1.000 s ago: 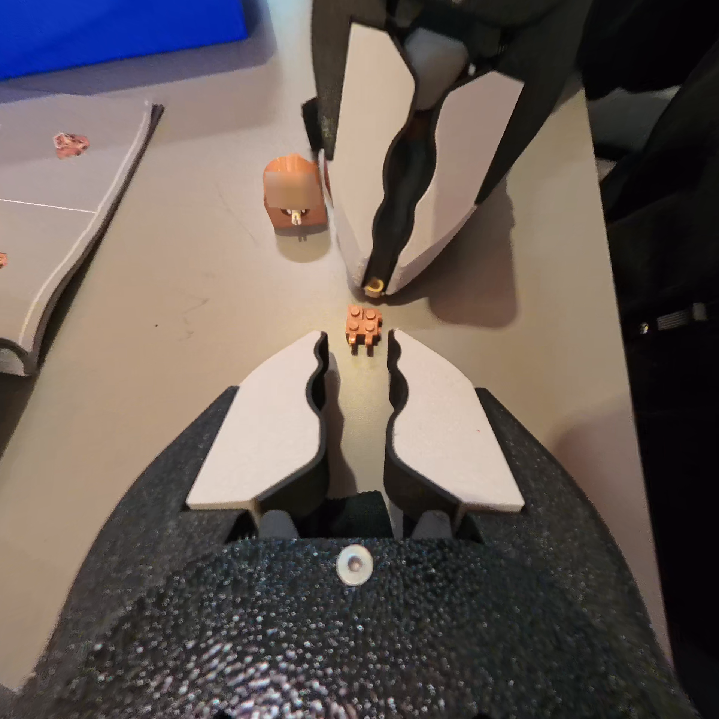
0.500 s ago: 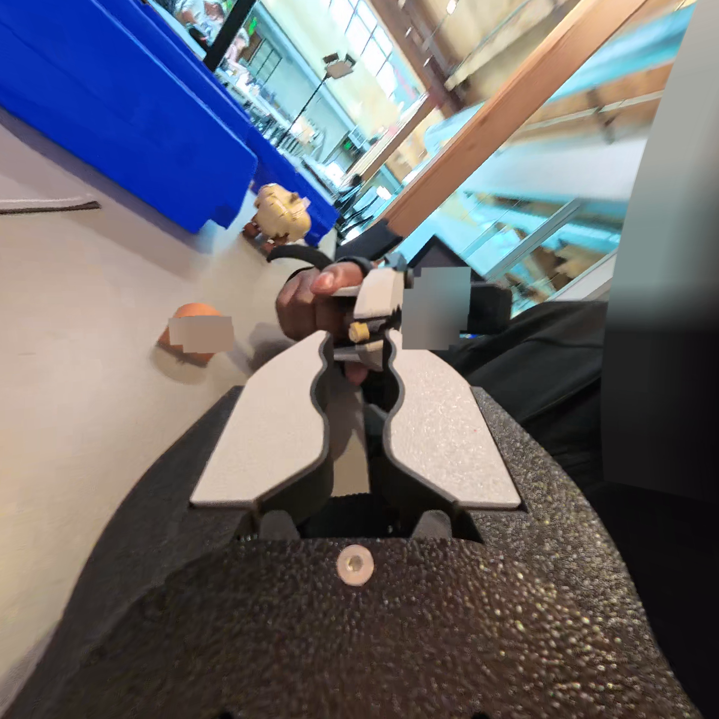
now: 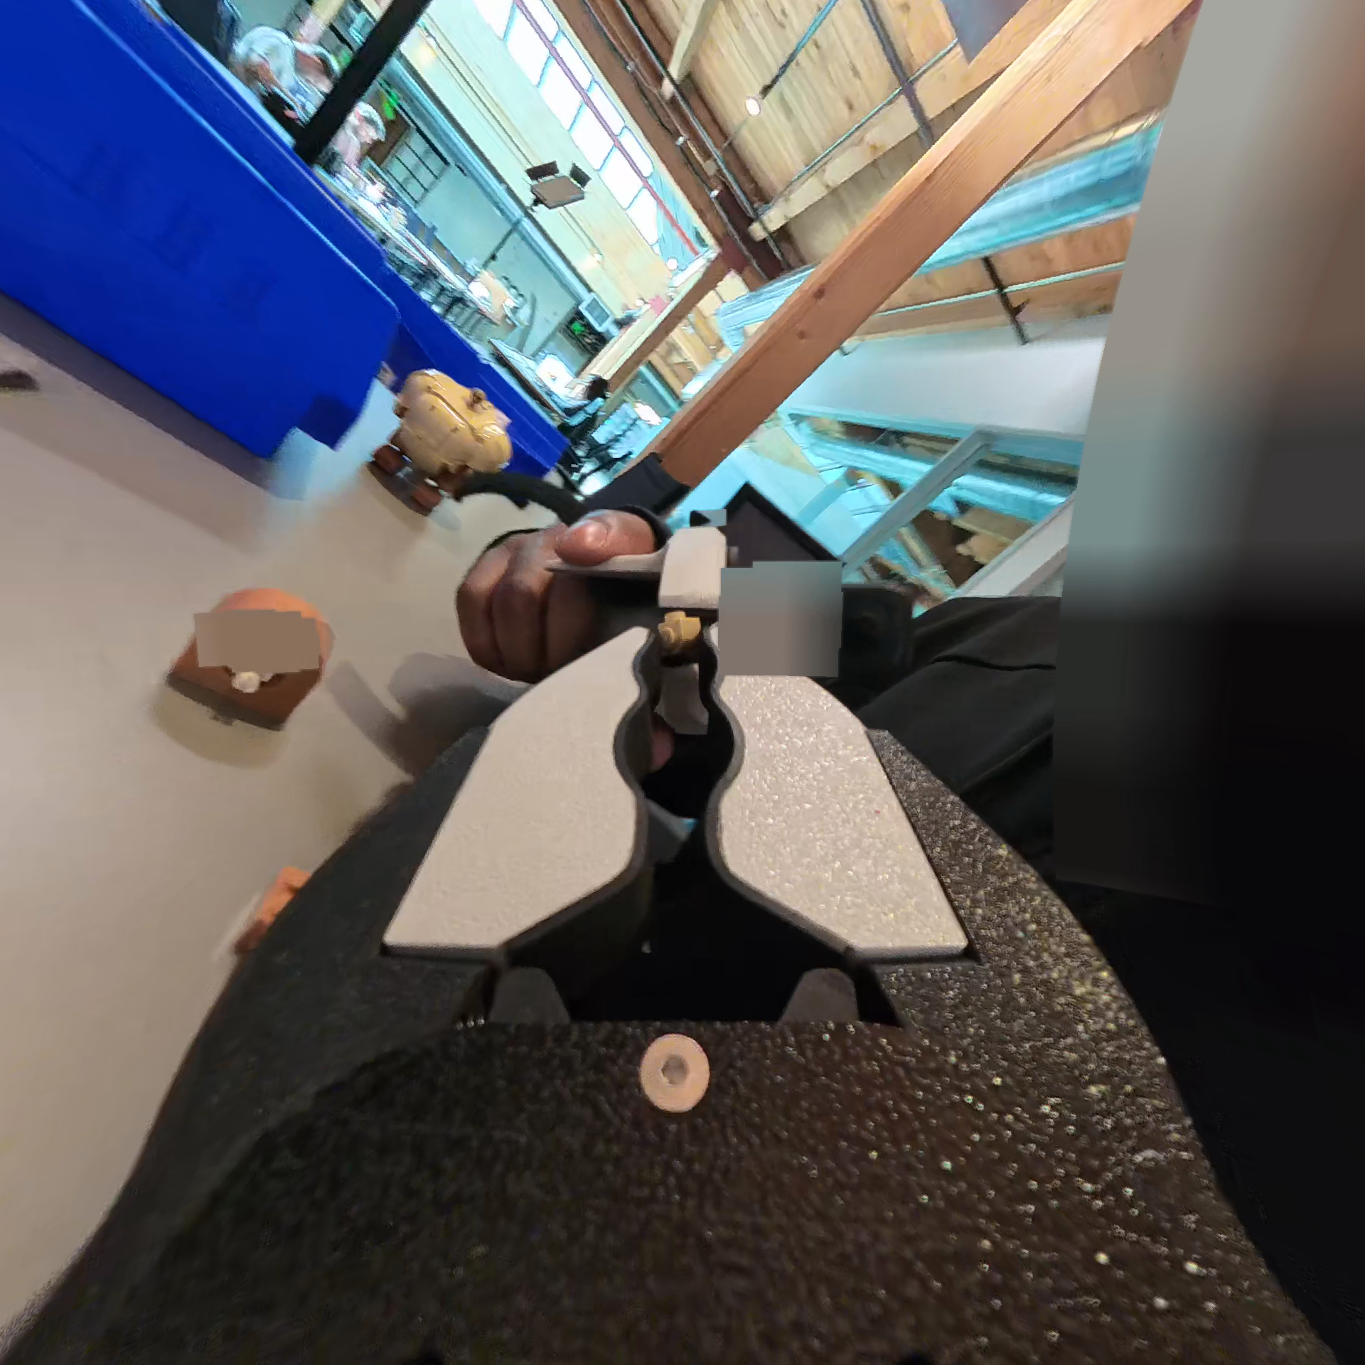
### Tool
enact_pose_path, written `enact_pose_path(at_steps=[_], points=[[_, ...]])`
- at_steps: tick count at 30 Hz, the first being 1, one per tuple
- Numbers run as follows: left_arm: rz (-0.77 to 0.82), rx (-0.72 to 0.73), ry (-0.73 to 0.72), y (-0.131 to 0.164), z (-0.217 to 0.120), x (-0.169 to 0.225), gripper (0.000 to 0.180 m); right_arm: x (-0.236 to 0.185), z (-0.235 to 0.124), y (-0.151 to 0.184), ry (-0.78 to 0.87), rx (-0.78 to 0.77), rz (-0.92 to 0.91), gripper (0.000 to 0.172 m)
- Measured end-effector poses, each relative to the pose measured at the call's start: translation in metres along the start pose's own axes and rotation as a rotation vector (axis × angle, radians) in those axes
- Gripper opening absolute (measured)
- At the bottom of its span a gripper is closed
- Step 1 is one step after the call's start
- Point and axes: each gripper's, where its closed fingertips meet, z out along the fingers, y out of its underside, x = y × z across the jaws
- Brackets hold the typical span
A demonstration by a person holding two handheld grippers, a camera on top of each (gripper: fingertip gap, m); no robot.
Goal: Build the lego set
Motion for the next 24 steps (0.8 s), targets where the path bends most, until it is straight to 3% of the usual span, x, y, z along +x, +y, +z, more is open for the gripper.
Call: enact_pose_path(at_steps=[4, 8, 11, 14, 17, 20, 24], points=[[0.326, -0.027, -0.215, -0.013, -0.01, -0.014, 0.009, 0.0, 0.0, 0.014, -0.073, -0.058, 0.176, 0.014], [0.859, -0.22, -0.487, -0.02, -0.022, -0.033, 0.009, 0.013, -0.002, 0.022, -0.112, -0.044, 0.513, 0.015], [1.138, -0.327, -0.567, -0.015, -0.021, -0.036, 0.009, 0.016, -0.004, 0.018, -0.172, -0.011, 0.713, 0.013], [1.296, -0.382, -0.586, -0.001, -0.015, -0.03, 0.009, 0.007, -0.007, 0.015, -0.241, -0.032, 0.814, 0.013], [1.412, -0.416, -0.632, 0.013, -0.013, -0.027, 0.009, -0.017, -0.014, 0.012, -0.306, -0.098, 0.777, 0.015], [1.482, -0.452, -0.65, 0.026, -0.011, -0.027, 0.009, -0.027, -0.019, 0.011, -0.277, -0.138, 0.683, 0.017], [1.533, -0.487, -0.65, 0.036, -0.008, -0.028, 0.009, -0.026, -0.021, 0.009, -0.277, -0.127, 0.736, 0.016]])
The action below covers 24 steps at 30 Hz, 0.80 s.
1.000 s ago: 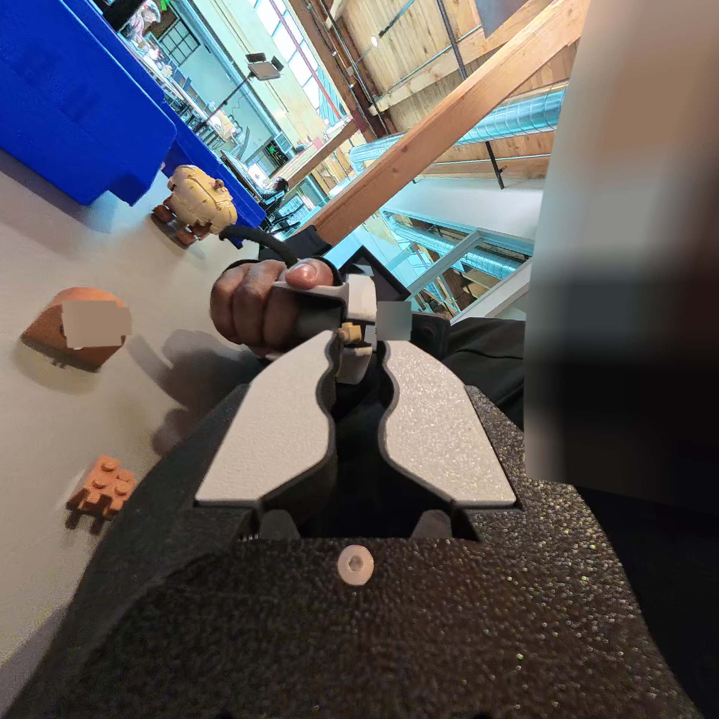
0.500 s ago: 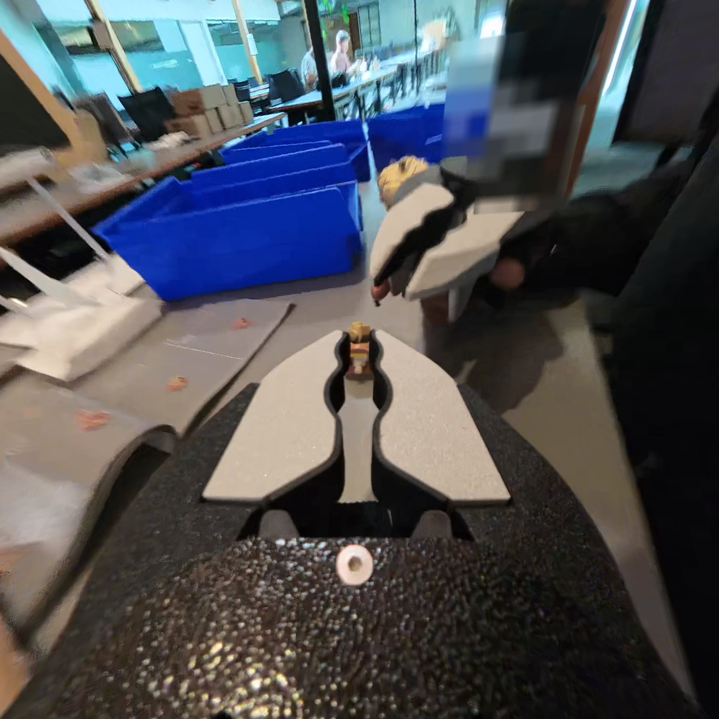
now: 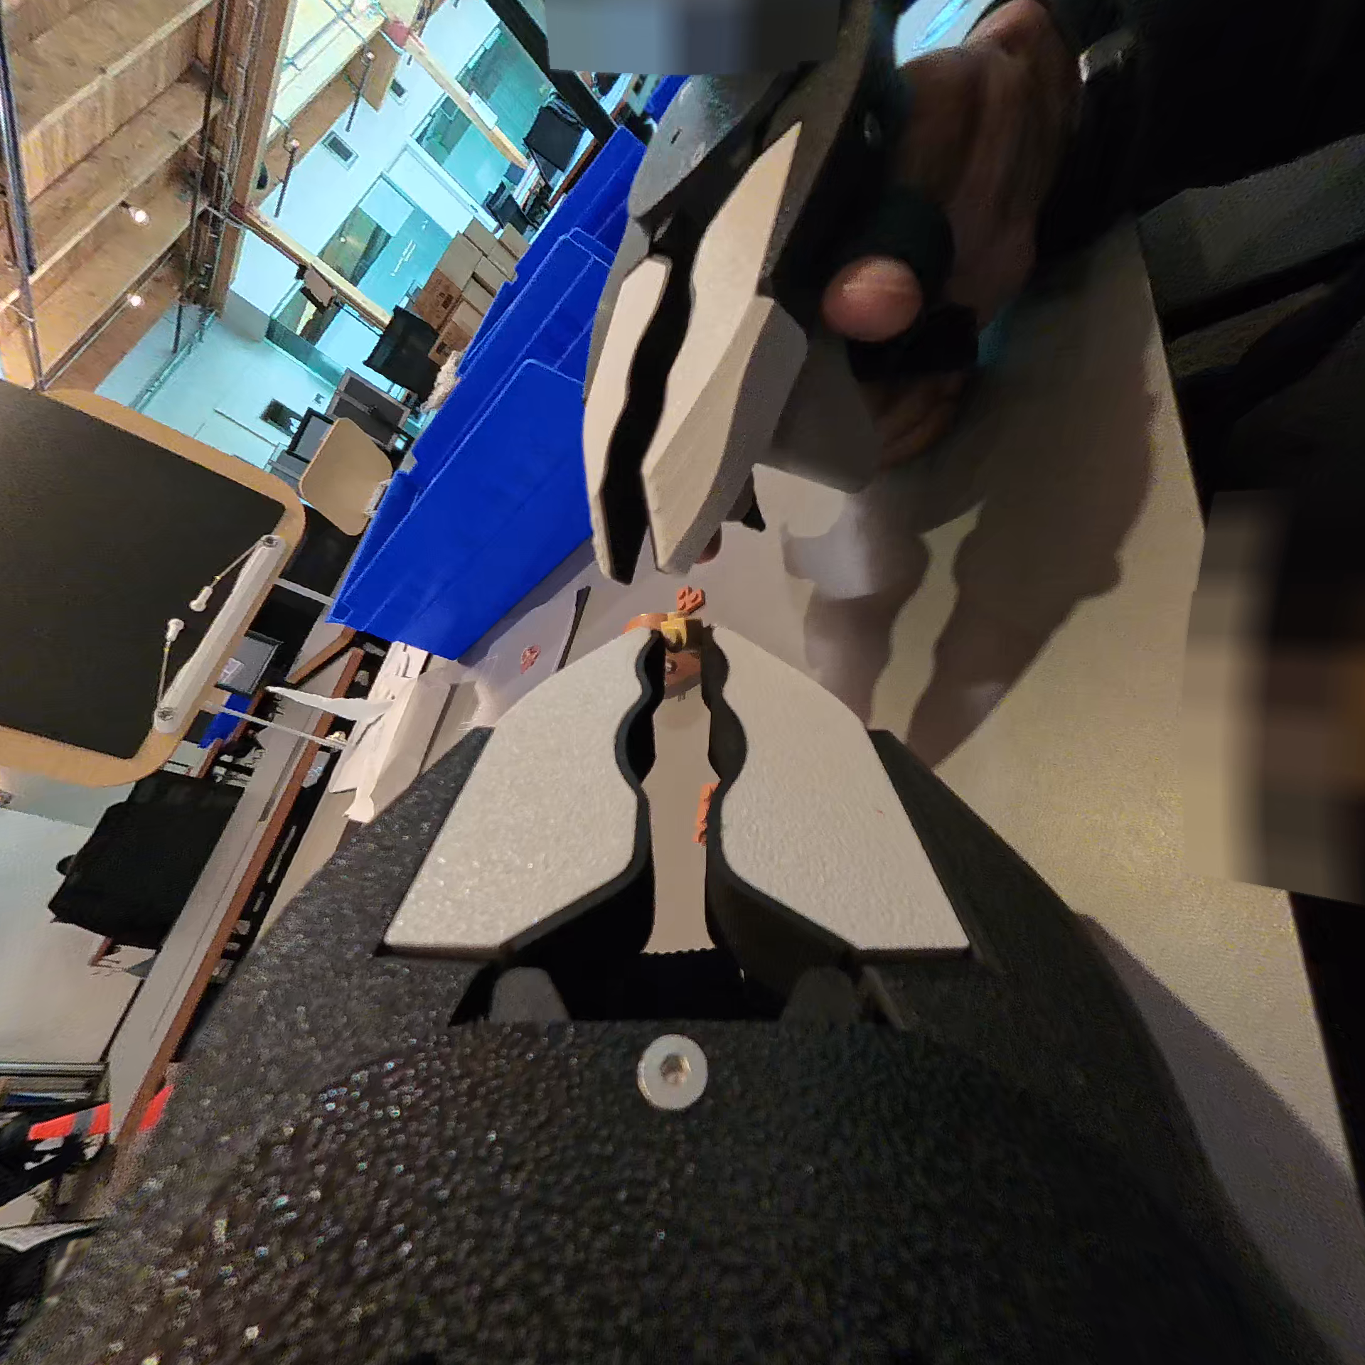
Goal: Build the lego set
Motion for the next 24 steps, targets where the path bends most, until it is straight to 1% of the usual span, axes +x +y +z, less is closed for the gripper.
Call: enact_pose_path(at_steps=[8, 15, 24], points=[[0.048, -0.023, -0.002, 0.0, -0.001, 0.0, 0.009, -0.008, 0.007, 0.012, -0.061, -0.099, -0.017, 0.016], [0.074, -0.07, -0.012, 0.008, 0.003, -0.001, 0.009, -0.002, 0.011, 0.018, -0.045, -0.147, -0.002, 0.011], [0.155, -0.054, 0.036, 0.009, 0.002, 0.006, 0.009, -0.006, 0.012, 0.025, -0.098, -0.194, 0.036, 0.012]])
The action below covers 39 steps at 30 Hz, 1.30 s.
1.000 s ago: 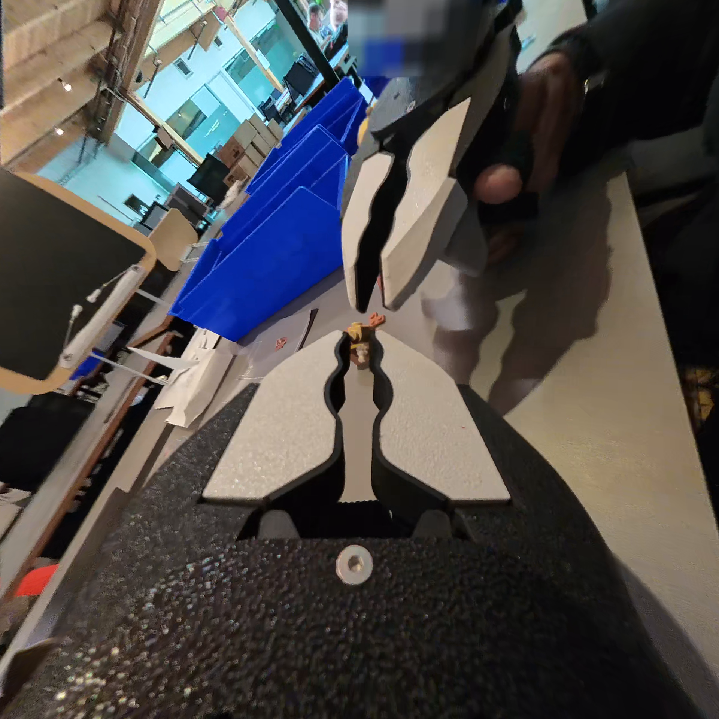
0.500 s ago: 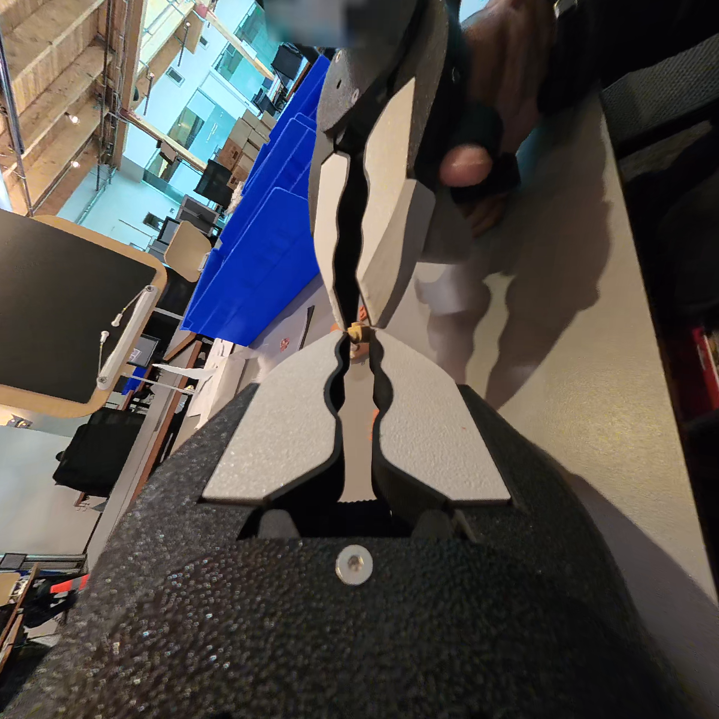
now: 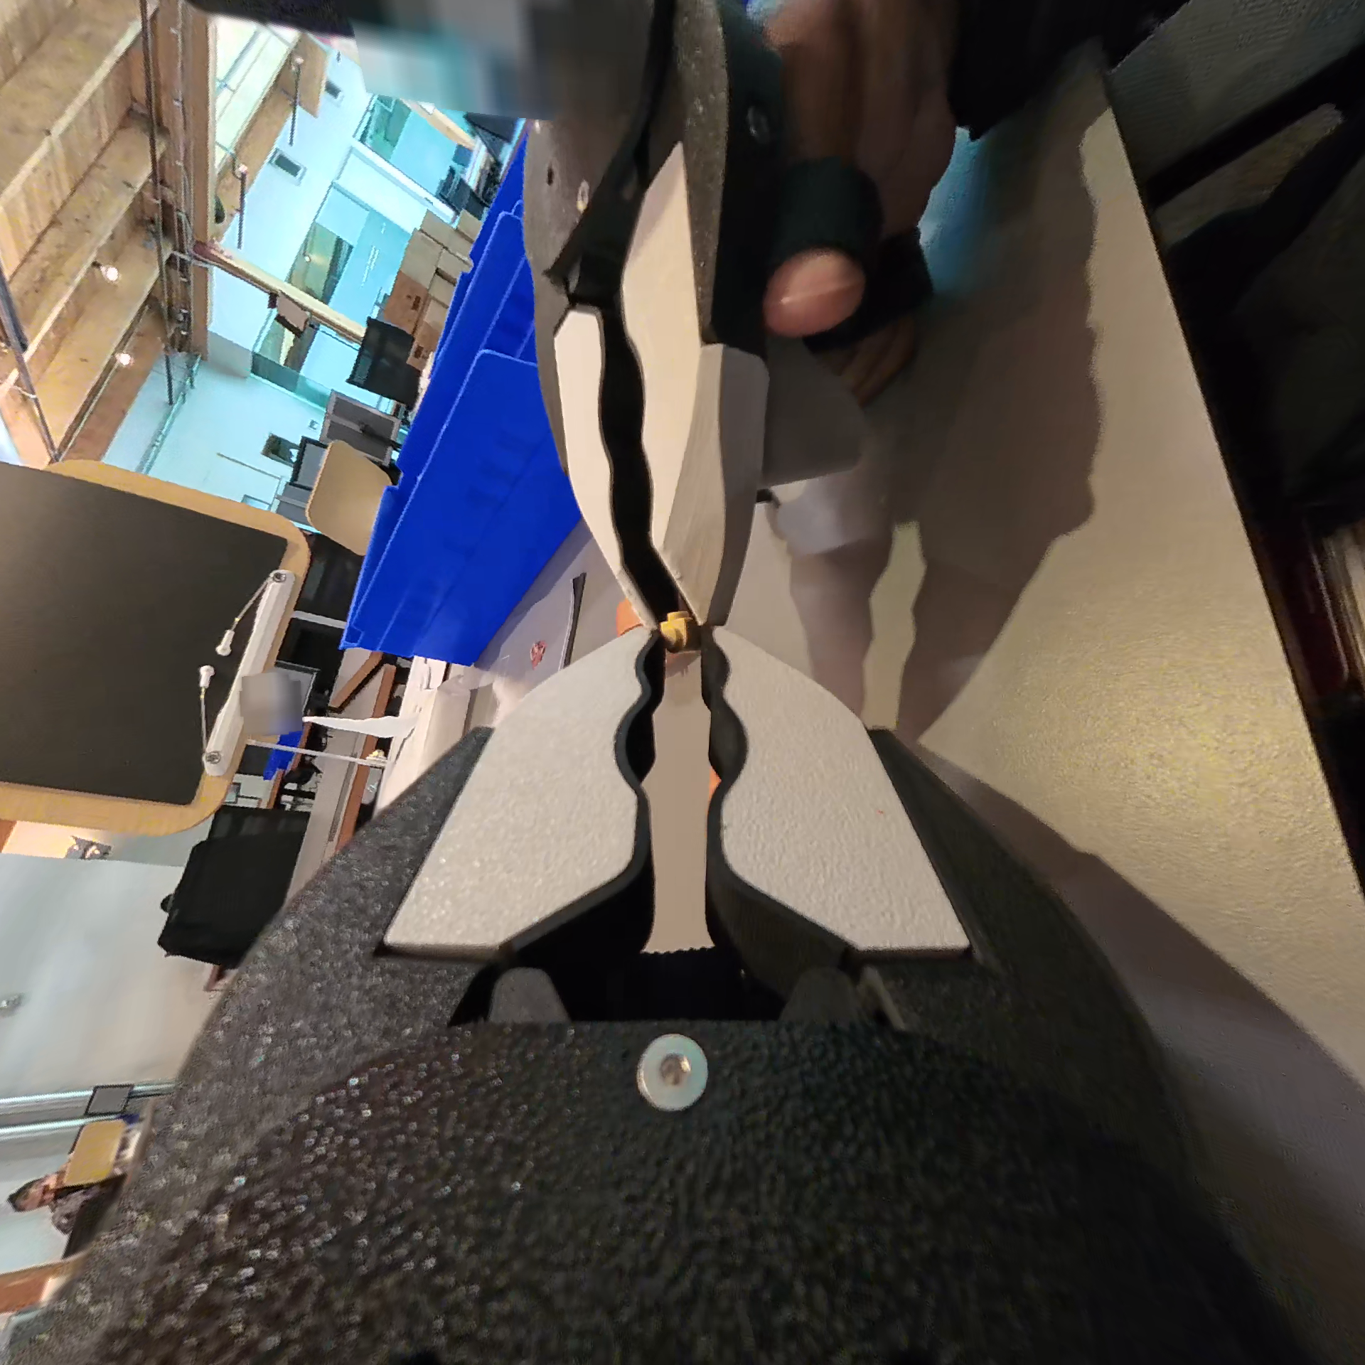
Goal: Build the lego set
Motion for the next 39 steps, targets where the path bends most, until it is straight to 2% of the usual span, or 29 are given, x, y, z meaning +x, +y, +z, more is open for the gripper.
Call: enact_pose_path(at_steps=[12, 21, 27, 32, 39], points=[[0.05, 0.048, 0.065, -0.002, -0.002, 0.008, 0.009, -0.007, 0.001, 0.006, -0.094, -0.042, 0.033, 0.008], [-0.05, 0.078, 0.111, -0.002, -0.003, 0.011, 0.009, -0.008, 0.0, 0.006, -0.1, -0.038, 0.033, 0.008], [-0.158, 0.025, 0.135, 0.015, -0.008, 0.006, 0.016, -0.005, -0.004, 0.004, -0.088, -0.015, 0.057, 0.008], [-0.387, -0.054, 0.288, 0.046, -0.011, 0.003, 0.031, 0.001, -0.008, 0.007, -0.061, -0.037, 0.055, 0.008], [-0.474, -0.154, 0.499, 0.066, 0.009, 0.016, 0.042, 0.006, -0.007, 0.011, -0.042, -0.066, 0.05, 0.008]])
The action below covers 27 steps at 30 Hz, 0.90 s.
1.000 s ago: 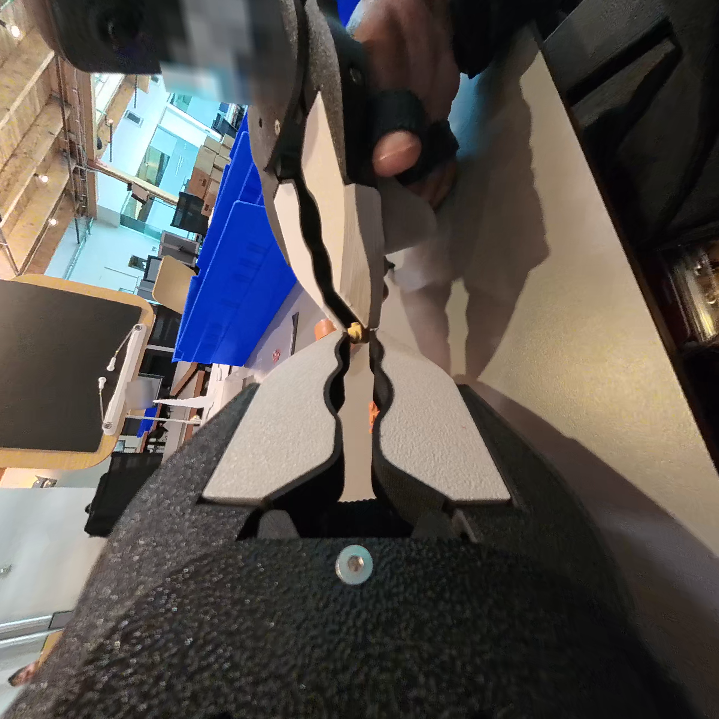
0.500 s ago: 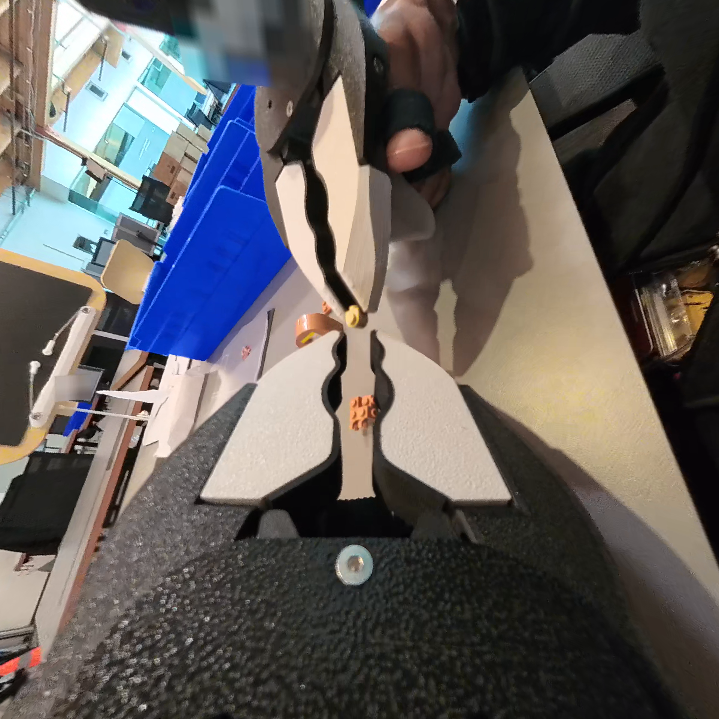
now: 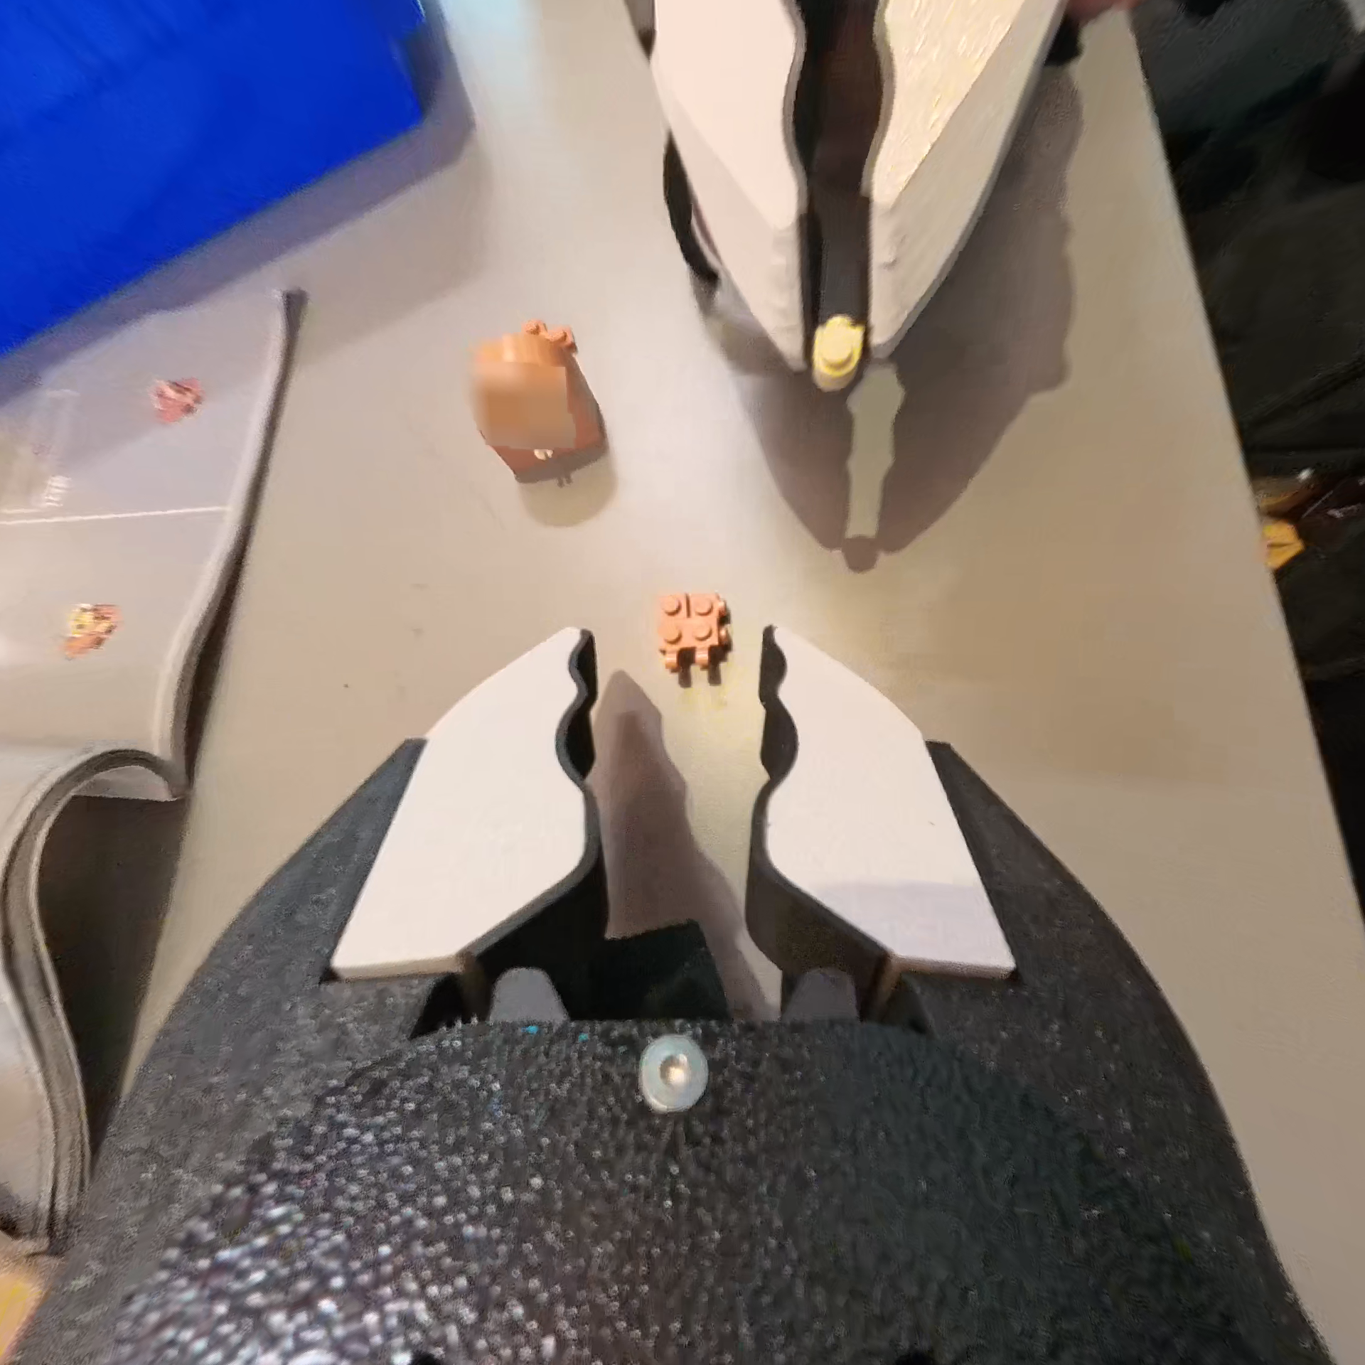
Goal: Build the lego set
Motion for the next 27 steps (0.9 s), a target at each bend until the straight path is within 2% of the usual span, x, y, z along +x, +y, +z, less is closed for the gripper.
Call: enact_pose_path(at_steps=[3, 5, 8, 11, 17, 27], points=[[-0.019, -0.039, 0.057, 0.003, 0.008, 0.002, 0.033, 0.001, 0.0, 0.0, 0.004, 0.004, 0.006, 0.008], [-0.02, -0.028, 0.098, -0.001, 0.011, 0.008, 0.018, 0.002, 0.0, 0.0, 0.006, 0.003, 0.009, 0.008], [-0.038, 0.012, 0.15, -0.008, 0.014, 0.016, 0.018, 0.002, 0.0, 0.0, 0.005, 0.002, 0.008, 0.008], [-0.029, 0.053, 0.131, -0.015, 0.013, 0.017, 0.018, 0.001, 0.0, -0.001, 0.005, 0.007, 0.002, 0.008], [-0.06, 0.237, 0.145, -0.046, -0.004, 0.018, 0.018, 0.001, -0.002, -0.005, 0.016, 0.042, -0.003, 0.008], [-0.094, 0.296, 0.157, -0.054, -0.009, 0.02, 0.017, 0.004, 0.001, -0.004, 0.055, 0.03, -0.025, 0.008]])
